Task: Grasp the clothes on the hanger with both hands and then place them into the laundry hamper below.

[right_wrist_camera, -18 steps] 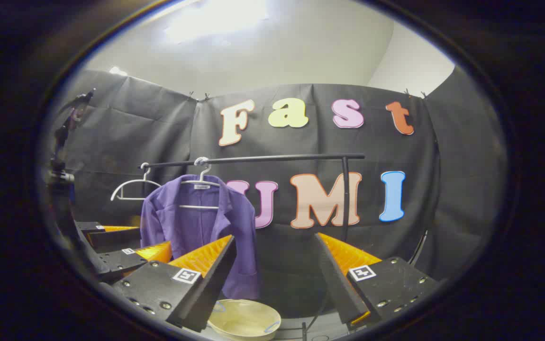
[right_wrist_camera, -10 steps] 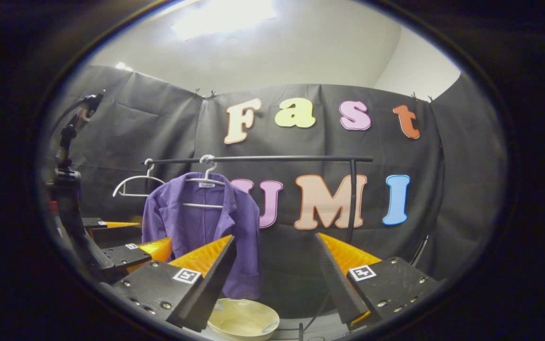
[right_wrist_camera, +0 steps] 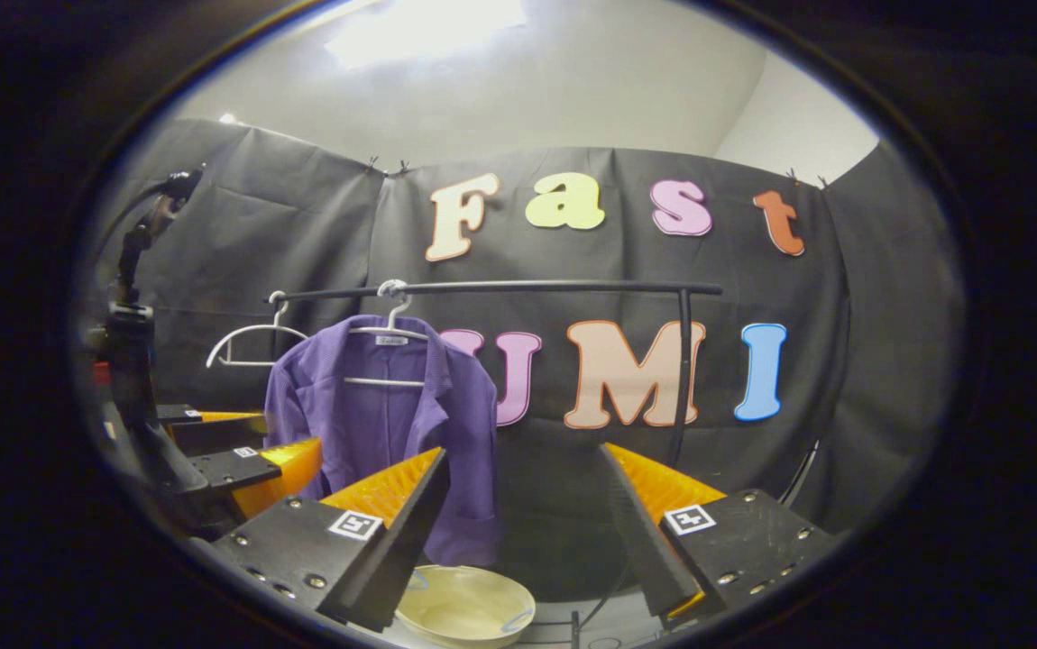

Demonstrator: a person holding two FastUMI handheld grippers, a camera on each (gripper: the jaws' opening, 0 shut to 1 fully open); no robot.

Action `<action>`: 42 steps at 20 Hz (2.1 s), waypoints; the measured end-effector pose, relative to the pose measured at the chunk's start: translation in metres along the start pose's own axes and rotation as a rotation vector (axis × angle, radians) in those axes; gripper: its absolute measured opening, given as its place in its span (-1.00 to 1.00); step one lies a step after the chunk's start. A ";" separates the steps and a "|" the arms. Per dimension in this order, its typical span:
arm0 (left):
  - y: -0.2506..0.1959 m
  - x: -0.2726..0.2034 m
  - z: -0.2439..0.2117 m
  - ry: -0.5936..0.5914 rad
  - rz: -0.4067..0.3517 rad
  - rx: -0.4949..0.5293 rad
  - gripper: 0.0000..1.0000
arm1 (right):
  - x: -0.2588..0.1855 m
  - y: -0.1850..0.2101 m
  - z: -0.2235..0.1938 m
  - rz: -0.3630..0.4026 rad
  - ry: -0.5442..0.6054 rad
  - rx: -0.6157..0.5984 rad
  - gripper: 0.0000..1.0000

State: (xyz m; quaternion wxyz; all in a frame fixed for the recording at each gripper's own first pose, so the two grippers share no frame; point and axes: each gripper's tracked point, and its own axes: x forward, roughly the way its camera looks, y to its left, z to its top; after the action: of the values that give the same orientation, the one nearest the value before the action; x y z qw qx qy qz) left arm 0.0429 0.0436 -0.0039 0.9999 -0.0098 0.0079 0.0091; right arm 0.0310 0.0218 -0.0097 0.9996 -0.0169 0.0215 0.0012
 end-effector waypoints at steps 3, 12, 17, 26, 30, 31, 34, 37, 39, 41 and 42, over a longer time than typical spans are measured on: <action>0.017 0.016 0.002 -0.009 -0.010 0.014 0.84 | 0.012 0.010 0.001 -0.019 -0.011 -0.009 0.95; 0.064 0.076 -0.020 0.028 -0.028 0.038 0.91 | 0.053 0.043 -0.005 -0.088 -0.025 -0.011 0.90; 0.079 0.107 -0.025 0.039 0.038 0.031 0.84 | 0.087 0.047 -0.011 -0.057 -0.016 -0.003 0.95; 0.103 0.166 -0.029 0.017 0.268 0.075 0.82 | 0.188 0.059 -0.032 0.128 0.000 0.008 0.90; 0.115 0.185 -0.029 0.010 0.341 0.087 0.28 | 0.223 0.070 -0.032 0.212 -0.005 0.015 0.95; 0.117 0.187 -0.029 0.013 0.351 0.083 0.08 | 0.230 0.075 -0.034 0.230 -0.007 0.018 0.96; 0.128 0.188 -0.030 0.023 0.383 0.081 -0.53 | 0.248 0.088 -0.036 0.277 -0.009 0.026 0.96; 0.126 0.190 -0.031 0.046 0.367 0.077 -0.96 | 0.263 0.107 -0.041 0.320 0.000 0.033 0.95; 0.120 0.191 -0.031 0.068 0.323 0.074 -0.97 | 0.270 0.122 -0.042 0.347 0.002 0.044 0.95; 0.117 0.188 -0.030 0.082 0.294 0.071 -0.97 | 0.277 0.137 -0.042 0.364 -0.001 0.054 0.95; 0.117 0.186 -0.030 0.086 0.286 0.068 -0.97 | 0.283 0.143 -0.042 0.369 -0.002 0.056 0.96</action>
State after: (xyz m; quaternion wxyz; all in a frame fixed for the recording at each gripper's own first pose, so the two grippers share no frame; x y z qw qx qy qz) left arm 0.2266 0.1631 -0.0390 0.9869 0.0250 0.0523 0.1506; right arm 0.3110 0.1638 -0.0682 0.9825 0.0150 0.0232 0.1842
